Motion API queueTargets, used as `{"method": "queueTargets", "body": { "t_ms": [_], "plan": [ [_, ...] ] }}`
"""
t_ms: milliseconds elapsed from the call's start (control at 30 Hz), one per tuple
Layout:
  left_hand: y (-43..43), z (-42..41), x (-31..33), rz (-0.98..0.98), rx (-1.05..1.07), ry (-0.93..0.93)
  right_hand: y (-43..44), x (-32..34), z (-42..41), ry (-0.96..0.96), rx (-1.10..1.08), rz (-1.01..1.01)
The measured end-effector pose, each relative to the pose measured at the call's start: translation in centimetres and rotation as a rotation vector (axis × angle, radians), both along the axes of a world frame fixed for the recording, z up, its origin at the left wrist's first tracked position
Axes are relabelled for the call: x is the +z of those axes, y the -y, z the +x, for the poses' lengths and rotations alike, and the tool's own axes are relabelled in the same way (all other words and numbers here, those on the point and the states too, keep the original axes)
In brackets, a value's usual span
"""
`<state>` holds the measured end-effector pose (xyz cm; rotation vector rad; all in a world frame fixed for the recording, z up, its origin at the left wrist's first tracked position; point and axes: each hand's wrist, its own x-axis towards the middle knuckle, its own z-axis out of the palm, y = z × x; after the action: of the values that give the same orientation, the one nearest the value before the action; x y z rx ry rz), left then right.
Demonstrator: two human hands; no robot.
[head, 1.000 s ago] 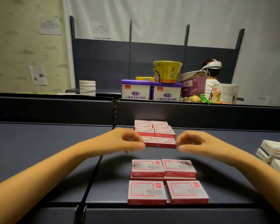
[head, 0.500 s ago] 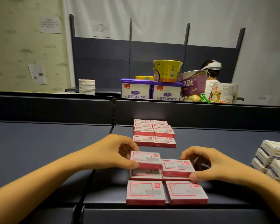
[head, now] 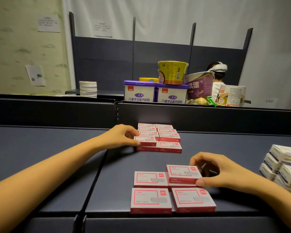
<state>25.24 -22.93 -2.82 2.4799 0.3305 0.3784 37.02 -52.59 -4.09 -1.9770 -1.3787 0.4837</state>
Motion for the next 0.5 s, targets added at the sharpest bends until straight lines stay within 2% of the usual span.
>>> {"method": "queueTargets", "body": {
  "t_ms": [333, 500],
  "plan": [
    [0.6, 0.3, -1.9, -0.052, 0.057, 0.137, -3.2, 0.9, 1.3, 0.085, -0.115, 0.177],
    [1.2, 0.3, -2.2, -0.078, 0.070, 0.182, -5.8, 0.7, 3.4, 0.199, -0.221, 0.167]
  ]
}}
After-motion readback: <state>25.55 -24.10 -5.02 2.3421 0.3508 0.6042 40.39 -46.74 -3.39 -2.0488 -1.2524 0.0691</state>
